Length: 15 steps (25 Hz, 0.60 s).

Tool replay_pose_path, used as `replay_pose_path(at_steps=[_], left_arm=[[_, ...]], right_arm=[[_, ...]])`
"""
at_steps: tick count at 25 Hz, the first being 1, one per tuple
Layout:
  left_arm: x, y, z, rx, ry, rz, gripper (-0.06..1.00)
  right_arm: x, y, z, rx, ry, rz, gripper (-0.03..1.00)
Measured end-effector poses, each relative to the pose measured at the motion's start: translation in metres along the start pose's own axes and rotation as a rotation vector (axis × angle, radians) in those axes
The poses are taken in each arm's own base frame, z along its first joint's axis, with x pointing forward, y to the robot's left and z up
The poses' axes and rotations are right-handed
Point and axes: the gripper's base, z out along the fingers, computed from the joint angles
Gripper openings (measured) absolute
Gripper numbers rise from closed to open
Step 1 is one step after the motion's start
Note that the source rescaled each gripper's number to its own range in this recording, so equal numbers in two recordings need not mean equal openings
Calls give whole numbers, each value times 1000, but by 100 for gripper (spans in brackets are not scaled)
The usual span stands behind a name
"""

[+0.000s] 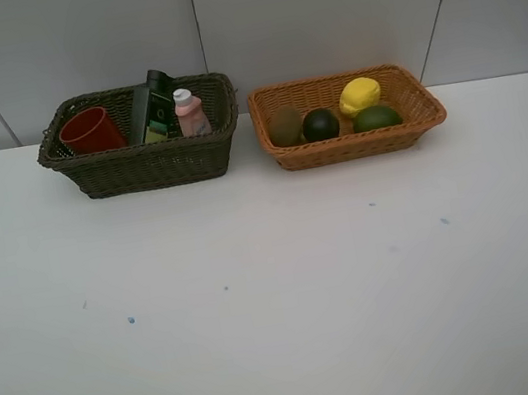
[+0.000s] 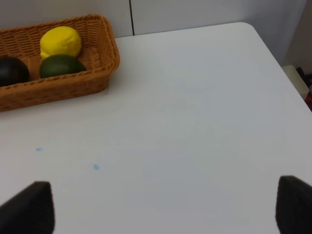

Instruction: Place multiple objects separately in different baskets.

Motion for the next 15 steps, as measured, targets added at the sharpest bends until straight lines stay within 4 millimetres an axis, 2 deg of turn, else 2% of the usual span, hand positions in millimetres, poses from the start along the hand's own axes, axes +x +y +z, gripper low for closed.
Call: replay_pose_path(at_steps=[15], left_arm=[[0,-2,0,22,1,24,100]], right_arm=[[0,0,0,0,0,0,99]])
